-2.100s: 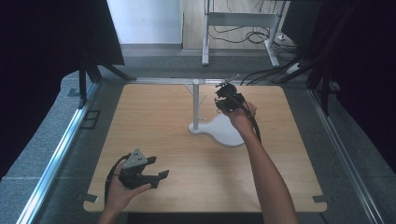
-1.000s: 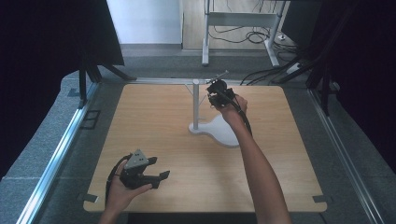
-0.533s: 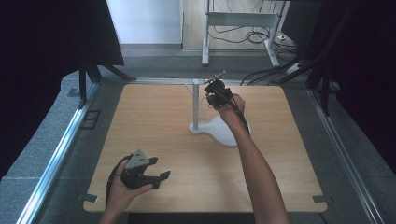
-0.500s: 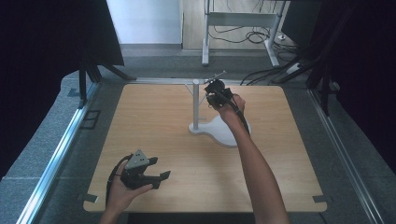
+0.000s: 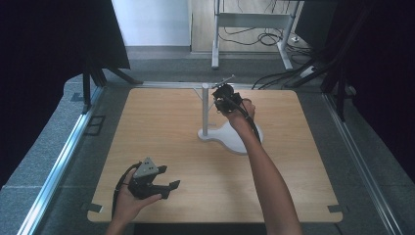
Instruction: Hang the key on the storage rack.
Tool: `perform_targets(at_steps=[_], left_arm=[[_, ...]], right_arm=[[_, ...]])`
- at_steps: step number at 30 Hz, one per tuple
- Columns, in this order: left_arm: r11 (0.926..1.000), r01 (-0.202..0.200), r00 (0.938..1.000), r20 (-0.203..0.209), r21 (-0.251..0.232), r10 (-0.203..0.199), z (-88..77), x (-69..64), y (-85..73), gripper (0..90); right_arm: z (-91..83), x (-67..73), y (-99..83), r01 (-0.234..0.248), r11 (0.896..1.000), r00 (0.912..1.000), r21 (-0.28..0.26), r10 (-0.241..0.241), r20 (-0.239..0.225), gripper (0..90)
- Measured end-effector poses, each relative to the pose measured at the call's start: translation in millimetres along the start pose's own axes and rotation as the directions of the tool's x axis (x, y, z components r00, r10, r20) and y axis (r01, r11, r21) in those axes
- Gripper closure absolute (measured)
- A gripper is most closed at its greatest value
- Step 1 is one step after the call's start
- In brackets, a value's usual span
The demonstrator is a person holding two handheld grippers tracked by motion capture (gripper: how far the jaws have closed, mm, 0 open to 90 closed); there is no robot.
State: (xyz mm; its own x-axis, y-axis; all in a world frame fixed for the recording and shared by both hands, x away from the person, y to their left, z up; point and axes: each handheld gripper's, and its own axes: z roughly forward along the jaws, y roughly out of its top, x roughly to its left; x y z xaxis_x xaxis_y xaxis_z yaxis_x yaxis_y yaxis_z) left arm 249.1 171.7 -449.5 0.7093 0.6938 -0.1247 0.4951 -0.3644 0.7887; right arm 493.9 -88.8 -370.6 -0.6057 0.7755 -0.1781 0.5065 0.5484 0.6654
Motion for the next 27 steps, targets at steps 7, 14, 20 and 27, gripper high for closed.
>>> perform_targets(at_steps=[7,14,20,27], left_arm=[[1.0,-0.002,1.0,0.001,0.001,0.002,0.6,-0.5,0.1,27.7],[1.0,-0.002,1.0,0.002,0.003,0.002,1.1,-0.7,0.0,27.7],[1.0,-0.003,1.0,0.003,0.004,0.003,1.1,-0.8,0.1,27.7],[1.0,-0.002,1.0,0.003,0.004,0.002,1.3,-0.6,-0.1,27.7]], right_arm=[[-0.9,3.5,0.5,0.02,1.0,0.9997,0.002,-0.02,0.016,84.3],[-0.8,5.0,-0.5,0.023,1.0,0.9994,-0.001,-0.023,0.026,84.2],[-0.5,7.2,-1.1,0.032,0.999,0.9988,-0.002,-0.032,0.037,84.1],[-1.5,10.1,-0.8,0.048,0.999,0.998,0.004,-0.048,0.041,83.8]])
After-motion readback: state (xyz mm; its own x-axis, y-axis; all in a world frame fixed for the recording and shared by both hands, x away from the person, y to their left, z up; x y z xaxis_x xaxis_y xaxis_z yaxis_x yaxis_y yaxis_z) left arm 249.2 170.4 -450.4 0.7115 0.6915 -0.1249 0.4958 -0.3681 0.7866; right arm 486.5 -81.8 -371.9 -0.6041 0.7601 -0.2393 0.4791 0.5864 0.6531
